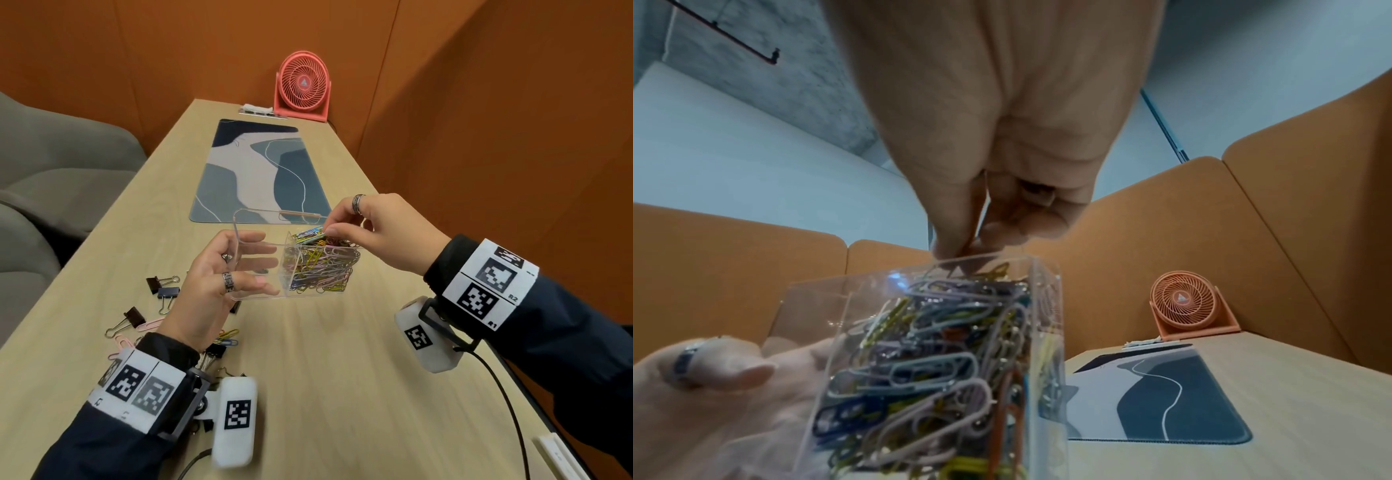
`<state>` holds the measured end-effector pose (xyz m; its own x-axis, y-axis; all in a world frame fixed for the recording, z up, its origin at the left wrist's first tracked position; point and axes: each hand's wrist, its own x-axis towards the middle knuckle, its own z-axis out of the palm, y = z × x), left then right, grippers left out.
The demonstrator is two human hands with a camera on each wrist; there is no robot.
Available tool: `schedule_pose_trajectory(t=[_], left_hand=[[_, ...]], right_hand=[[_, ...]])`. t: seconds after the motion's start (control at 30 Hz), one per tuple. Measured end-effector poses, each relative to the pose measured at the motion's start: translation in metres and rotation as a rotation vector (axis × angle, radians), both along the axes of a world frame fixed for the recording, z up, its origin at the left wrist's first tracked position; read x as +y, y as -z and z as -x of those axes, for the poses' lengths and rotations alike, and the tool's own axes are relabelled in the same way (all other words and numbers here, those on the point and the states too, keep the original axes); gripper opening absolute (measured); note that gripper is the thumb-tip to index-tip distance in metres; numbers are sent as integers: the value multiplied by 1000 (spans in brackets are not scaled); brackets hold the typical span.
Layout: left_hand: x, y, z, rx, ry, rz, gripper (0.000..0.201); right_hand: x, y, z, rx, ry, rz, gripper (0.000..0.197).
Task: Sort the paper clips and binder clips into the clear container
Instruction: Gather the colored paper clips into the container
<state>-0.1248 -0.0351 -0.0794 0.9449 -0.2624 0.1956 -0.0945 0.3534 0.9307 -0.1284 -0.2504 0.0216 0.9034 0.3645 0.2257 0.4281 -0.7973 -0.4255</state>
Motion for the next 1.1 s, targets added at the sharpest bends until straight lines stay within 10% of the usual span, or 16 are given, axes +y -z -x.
schedule_pose_trajectory(t=[0.37,1.1], left_hand=[[-2,-3,3,18,2,18,51],[-2,0,1,12,-2,7,51]], right_hand=[[14,5,-1,-213,-92,18,11],[32,13,4,46,78,-278,5]])
